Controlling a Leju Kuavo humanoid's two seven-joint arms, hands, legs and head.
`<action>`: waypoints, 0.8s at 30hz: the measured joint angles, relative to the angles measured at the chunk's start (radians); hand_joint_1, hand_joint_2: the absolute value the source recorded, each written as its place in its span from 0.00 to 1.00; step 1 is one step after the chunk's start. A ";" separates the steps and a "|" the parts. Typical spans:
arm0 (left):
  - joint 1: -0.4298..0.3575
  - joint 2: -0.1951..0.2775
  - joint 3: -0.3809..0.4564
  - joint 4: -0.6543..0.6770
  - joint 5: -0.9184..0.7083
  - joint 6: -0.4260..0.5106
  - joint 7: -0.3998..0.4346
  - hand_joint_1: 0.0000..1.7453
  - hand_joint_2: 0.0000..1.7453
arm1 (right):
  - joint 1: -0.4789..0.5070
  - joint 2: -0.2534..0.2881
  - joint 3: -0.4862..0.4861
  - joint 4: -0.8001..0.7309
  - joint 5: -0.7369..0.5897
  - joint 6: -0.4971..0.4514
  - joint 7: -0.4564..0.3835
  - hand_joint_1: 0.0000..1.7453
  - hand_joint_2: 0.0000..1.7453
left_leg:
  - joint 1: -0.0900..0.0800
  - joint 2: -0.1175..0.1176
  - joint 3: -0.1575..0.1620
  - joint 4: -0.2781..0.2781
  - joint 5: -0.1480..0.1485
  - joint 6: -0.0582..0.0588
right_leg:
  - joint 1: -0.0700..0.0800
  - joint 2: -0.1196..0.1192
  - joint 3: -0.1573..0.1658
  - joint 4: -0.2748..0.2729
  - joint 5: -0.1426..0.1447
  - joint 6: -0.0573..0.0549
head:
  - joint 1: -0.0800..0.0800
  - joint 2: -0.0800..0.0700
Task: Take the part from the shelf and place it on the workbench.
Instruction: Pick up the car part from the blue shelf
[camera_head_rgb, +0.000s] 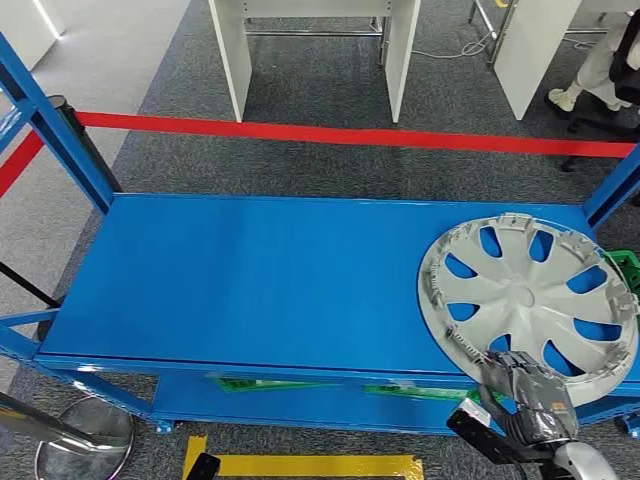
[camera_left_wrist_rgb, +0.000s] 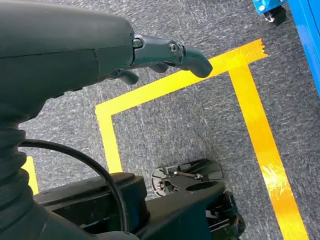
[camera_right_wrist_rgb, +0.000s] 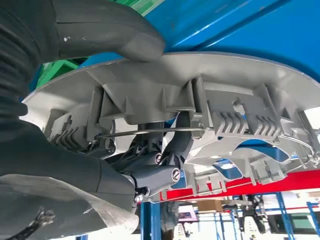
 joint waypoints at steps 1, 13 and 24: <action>0.000 0.000 0.000 0.000 0.000 0.000 0.000 0.00 1.00 | 0.001 0.000 0.000 -0.002 -0.001 -0.001 -0.003 1.00 1.00 | 0.000 0.000 0.000 0.000 0.000 0.000 | 0.000 0.000 0.000 0.000 0.000 0.000 | 0.000 0.000; -0.004 0.000 -0.007 0.000 -0.004 -0.006 0.002 0.00 1.00 | 0.010 0.000 0.010 -0.034 -0.002 -0.011 -0.039 1.00 1.00 | 0.000 0.000 -0.001 0.000 0.000 0.000 | 0.000 0.000 0.000 0.000 0.000 0.000 | 0.000 0.000; -0.012 -0.001 -0.008 0.000 0.021 -0.066 0.009 0.00 1.00 | 0.009 -0.025 0.058 -0.116 0.131 -0.023 -0.047 1.00 1.00 | 0.000 0.000 -0.005 0.000 0.000 0.000 | 0.000 0.000 -0.003 0.000 0.000 0.000 | 0.000 0.000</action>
